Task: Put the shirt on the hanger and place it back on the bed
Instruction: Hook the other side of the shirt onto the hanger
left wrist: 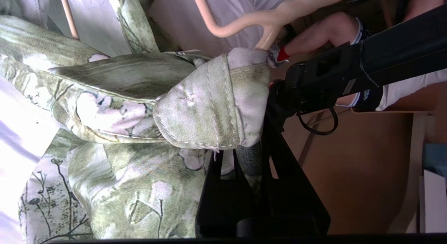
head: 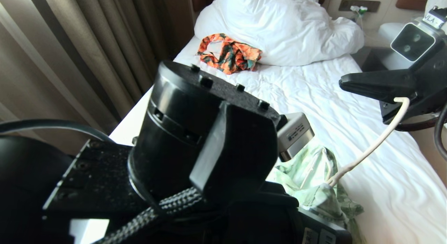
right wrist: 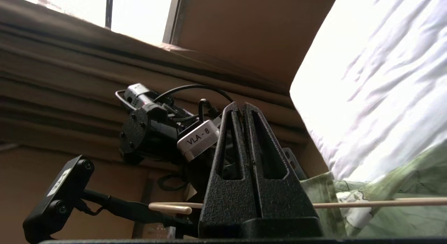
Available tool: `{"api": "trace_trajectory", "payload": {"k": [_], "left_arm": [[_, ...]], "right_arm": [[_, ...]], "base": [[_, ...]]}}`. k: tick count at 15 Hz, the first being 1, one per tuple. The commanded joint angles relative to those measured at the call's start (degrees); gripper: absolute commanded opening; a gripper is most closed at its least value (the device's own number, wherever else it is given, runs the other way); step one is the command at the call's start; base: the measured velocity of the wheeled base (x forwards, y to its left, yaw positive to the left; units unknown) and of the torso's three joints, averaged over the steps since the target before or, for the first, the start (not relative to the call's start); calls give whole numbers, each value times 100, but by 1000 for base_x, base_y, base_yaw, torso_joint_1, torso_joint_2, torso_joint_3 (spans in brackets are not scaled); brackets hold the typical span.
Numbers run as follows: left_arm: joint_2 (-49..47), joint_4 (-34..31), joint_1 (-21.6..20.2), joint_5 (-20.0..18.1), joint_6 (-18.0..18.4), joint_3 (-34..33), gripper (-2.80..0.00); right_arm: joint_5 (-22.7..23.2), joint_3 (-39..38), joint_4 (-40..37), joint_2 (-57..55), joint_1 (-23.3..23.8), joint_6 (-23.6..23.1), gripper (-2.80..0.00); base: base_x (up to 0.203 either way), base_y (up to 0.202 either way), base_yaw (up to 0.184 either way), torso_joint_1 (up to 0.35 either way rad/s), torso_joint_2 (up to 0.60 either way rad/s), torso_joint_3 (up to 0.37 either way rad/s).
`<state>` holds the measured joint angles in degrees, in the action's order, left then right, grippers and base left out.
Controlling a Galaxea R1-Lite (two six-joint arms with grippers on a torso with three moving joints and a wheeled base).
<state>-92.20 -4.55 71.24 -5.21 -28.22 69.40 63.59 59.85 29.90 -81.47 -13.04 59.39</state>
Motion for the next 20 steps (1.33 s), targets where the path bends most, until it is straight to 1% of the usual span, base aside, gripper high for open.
{"api": "trace_trajectory", "payload": {"k": [1,4,5,6,7,8,11,12,17,18,20], "left_arm": [[-70,6,-14,-7,-26,-49,-280],[0,6,-5,-16,-26,-93,-280],[34,3,-5,-16,-26,-96,-280],[82,-2,11,-16,-26,-124,-280],[145,-2,29,-16,-28,-158,-280],[192,-4,39,-16,-33,-172,-280],[212,6,47,-14,-34,-209,-280],[220,6,48,-16,-34,-217,-280],[229,6,48,11,-34,-251,-280],[229,6,48,20,-34,-251,-280],[247,6,48,20,-34,-251,-280]], "right_arm": [[31,52,-204,-75,281,18,-280],[31,177,-526,-697,732,-221,-280],[28,336,-834,-887,806,-287,-280],[1,435,-1188,-1006,840,-542,-280],[-137,465,-1514,-1108,849,-927,-280],[-306,490,-1691,-1202,834,-1060,0],[-559,500,-1872,-1672,810,-1393,0],[-637,487,-1873,-1775,773,-1426,0],[-741,378,-1883,-1925,620,-1439,0],[-859,346,-1890,-1933,619,-1512,0],[-915,290,-2028,-1917,619,-1716,0]], "base": [[0,0,0,0,0,0],[0,0,0,0,0,0],[0,0,0,0,0,0],[0,0,0,0,0,0],[0,0,0,0,0,0],[0,0,0,0,0,0],[0,0,0,0,0,0],[0,0,0,0,0,0],[0,0,0,0,0,0],[0,0,0,0,0,0],[0,0,0,0,0,0]]}}
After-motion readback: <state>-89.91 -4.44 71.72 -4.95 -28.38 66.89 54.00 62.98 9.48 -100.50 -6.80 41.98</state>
